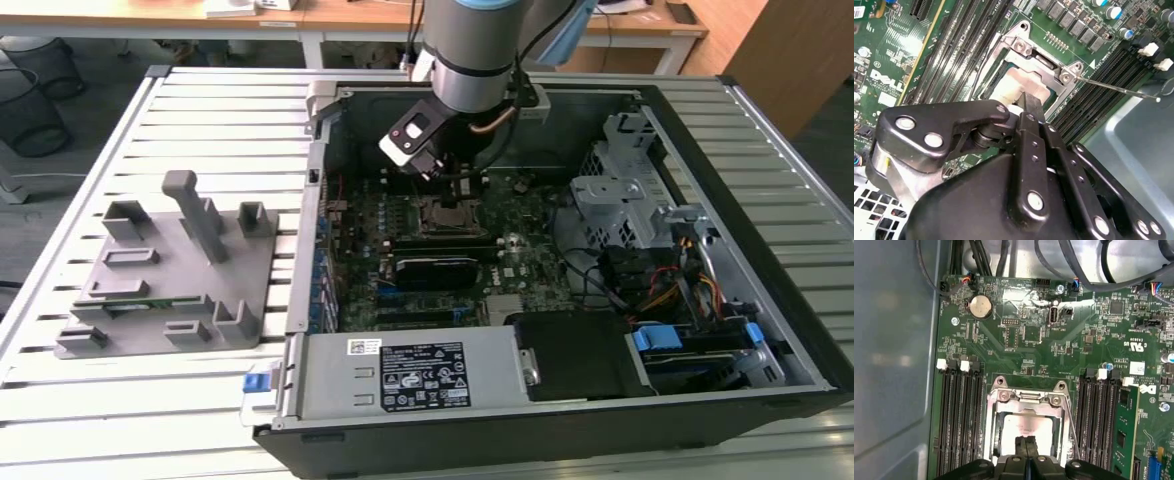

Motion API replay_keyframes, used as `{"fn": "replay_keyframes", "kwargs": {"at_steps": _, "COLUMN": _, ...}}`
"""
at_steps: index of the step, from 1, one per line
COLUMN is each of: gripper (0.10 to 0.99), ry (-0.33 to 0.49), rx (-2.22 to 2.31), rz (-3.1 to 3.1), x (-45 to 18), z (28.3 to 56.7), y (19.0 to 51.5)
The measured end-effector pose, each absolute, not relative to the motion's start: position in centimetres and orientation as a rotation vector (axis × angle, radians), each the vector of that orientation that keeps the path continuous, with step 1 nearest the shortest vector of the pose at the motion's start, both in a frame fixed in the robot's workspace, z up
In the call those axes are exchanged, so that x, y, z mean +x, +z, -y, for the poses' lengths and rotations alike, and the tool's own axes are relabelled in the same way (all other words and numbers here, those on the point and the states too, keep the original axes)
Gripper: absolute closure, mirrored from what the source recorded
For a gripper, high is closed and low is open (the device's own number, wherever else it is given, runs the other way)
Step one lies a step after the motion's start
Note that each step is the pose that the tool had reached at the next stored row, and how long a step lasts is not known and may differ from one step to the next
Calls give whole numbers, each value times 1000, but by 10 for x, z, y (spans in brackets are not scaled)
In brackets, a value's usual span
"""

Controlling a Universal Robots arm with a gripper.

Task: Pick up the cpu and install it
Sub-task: 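Close the cpu cover, then install the first cpu locking lever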

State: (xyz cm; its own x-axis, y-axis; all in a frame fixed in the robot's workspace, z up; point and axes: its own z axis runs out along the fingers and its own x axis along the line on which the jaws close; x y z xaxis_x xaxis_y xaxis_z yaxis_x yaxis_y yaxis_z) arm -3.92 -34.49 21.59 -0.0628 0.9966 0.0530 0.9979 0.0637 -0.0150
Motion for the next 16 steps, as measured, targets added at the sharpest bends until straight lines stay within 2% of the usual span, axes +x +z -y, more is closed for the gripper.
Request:
{"fn": "replay_keyframes", "kwargs": {"at_steps": 8, "gripper": 980, "ry": -40, "rx": -2116, "rz": 2255, "x": -39, "z": 345, "y": 226}}
{"fn": "replay_keyframes", "kwargs": {"at_steps": 16, "gripper": 980, "ry": -40, "rx": -2116, "rz": 2255, "x": -39, "z": 345, "y": 257}}
